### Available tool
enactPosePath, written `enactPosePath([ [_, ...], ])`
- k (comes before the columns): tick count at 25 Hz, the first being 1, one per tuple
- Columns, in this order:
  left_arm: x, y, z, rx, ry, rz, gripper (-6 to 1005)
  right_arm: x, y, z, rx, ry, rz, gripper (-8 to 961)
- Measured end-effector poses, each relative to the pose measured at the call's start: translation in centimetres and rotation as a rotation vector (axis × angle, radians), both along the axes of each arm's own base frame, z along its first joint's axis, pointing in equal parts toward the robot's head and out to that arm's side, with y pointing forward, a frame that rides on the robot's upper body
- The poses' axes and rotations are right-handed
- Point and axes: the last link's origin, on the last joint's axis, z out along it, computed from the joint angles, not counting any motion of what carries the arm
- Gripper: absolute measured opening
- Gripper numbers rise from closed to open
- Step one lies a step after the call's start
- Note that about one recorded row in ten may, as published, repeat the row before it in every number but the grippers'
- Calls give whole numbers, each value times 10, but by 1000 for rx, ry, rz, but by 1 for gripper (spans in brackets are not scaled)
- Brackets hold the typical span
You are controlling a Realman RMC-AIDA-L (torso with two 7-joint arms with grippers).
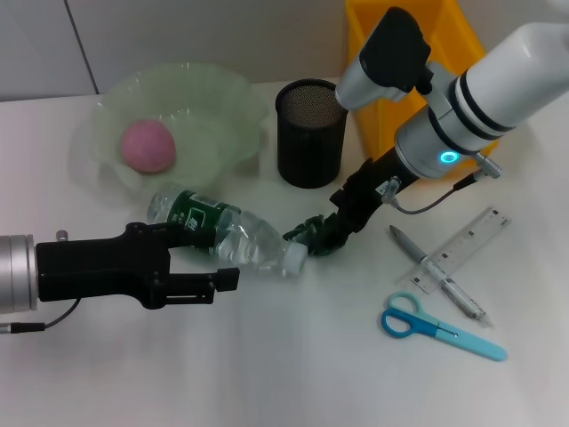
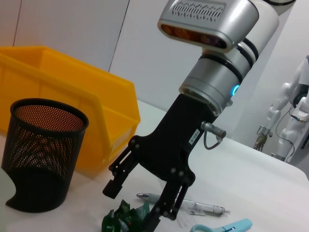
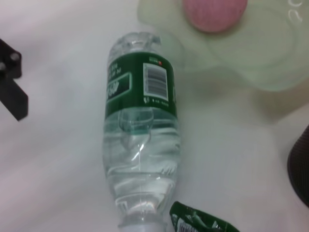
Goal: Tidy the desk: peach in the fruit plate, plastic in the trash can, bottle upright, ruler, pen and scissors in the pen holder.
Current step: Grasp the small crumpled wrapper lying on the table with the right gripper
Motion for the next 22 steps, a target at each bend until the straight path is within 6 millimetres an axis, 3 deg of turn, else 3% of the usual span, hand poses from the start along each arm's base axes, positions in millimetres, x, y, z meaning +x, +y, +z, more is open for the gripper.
enactPosePath([
  [22, 1, 2, 0, 8, 5, 1, 813, 6, 0, -10, 17, -26, 38, 820],
])
